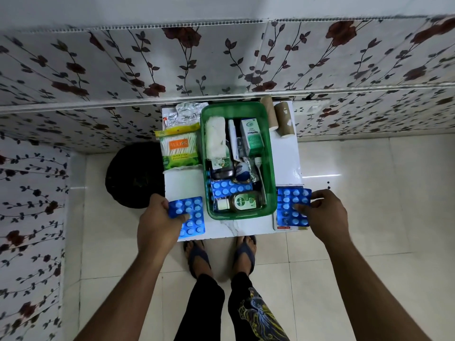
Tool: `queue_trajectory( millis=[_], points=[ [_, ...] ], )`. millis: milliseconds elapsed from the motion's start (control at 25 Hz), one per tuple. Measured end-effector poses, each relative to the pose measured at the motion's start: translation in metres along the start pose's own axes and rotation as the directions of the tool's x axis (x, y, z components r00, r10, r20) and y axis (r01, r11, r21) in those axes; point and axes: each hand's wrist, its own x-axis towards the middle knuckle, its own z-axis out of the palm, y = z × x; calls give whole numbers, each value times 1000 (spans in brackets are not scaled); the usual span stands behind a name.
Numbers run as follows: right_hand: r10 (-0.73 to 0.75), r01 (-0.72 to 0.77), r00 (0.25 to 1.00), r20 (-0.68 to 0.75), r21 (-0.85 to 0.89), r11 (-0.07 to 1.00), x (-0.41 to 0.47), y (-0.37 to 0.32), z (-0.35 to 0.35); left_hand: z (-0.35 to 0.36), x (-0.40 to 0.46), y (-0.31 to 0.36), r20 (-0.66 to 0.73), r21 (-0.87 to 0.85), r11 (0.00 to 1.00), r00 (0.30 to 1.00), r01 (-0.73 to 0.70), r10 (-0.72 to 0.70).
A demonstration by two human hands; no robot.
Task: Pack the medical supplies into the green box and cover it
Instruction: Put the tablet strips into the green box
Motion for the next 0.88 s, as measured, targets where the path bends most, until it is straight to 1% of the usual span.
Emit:
queue_trajectory(
  millis=[120, 200, 280, 320, 360, 400, 480, 560, 640, 720, 800, 880],
  points=[
    [30, -39, 998, 60, 155, 987, 1, 0, -8, -24, -8, 13, -27, -95, 995, 999, -40, 37],
    [61, -94, 991, 123, 281, 955, 0, -4, -17, -51, -17, 31, -106, -202, 975, 992, -93, 72],
    [69, -118, 988, 141, 382, 916, -1, -9, -29, -71, -27, 60, -166, -300, 932, 974, -201, 157],
    [64, -115, 989, 130, 428, 896, -3, -13, -35, -72, -31, 77, -161, -321, 911, 963, -259, 217],
    [58, -104, 992, 113, 466, 878, -5, -16, -40, -67, -34, 94, -124, -316, 898, 951, -307, 282],
    [47, -88, 994, 94, 497, 863, -7, -20, -44, -56, -36, 109, -60, -290, 893, 938, -344, 341],
    [22, -50, 998, 59, 536, 843, -11, -30, -50, -25, -35, 130, 64, -148, 899, 903, -413, 425],
    [-13, -7, 999, 32, 560, 828, -14, -42, -54, 6, -29, 136, 168, 19, 903, 891, -430, 421],
    [-41, 30, 999, 6, 582, 813, -15, -52, -58, 23, -26, 137, 241, 97, 908, 894, -409, 377],
    [-62, 51, 998, -1, 589, 806, -15, -59, -60, 31, -27, 136, 268, 203, 876, 885, -438, 380],
    [-98, 81, 995, 0, 565, 821, -16, -66, -60, 30, -32, 140, 266, 337, 799, 864, -499, 428],
    [-172, 142, 985, 10, 519, 843, -22, -77, -56, 16, -33, 143, 225, 375, 759, 847, -532, 482]
  ],
)
